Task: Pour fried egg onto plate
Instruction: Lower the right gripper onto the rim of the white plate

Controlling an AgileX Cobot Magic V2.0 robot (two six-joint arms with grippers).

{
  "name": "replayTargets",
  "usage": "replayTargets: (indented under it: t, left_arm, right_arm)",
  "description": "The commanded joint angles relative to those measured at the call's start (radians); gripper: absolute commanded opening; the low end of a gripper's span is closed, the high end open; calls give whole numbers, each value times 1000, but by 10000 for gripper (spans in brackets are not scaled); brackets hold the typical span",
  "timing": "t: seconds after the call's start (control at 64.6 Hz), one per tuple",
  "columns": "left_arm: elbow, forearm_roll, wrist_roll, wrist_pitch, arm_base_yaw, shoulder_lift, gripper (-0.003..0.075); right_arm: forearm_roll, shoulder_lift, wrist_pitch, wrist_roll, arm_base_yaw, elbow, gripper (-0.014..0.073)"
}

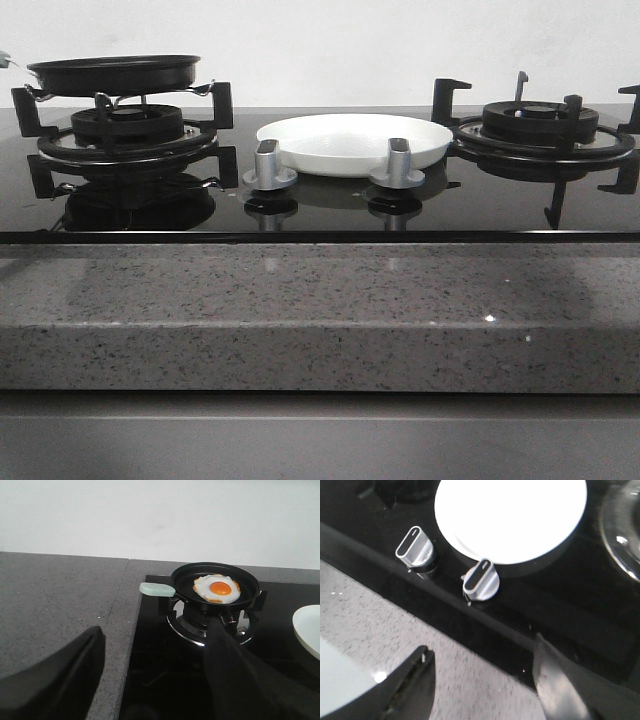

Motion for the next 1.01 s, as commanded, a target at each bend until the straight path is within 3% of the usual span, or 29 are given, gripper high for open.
replayTargets:
  t: [0.0, 0.341, 0.496, 0.728, 0.991]
  left_arm:
    - [-33, 5, -7, -85, 3, 11, 439]
    - [-33, 5, -7, -85, 3, 11, 439]
    - [-33, 5, -7, -85, 3, 11, 439]
    - [-33, 5, -7, -85, 3, 11, 439]
    - [-33, 5, -7, -85, 3, 11, 438]
  right_arm:
    - [-19, 64, -26, 10, 5, -109, 454]
    - [-189, 374, 90, 191, 5, -416, 454]
    - [-189, 501, 167, 212, 4, -556, 441]
    - [-186, 657, 239, 233, -18, -737, 300]
    - [-159, 761, 282, 245, -45, -818, 297]
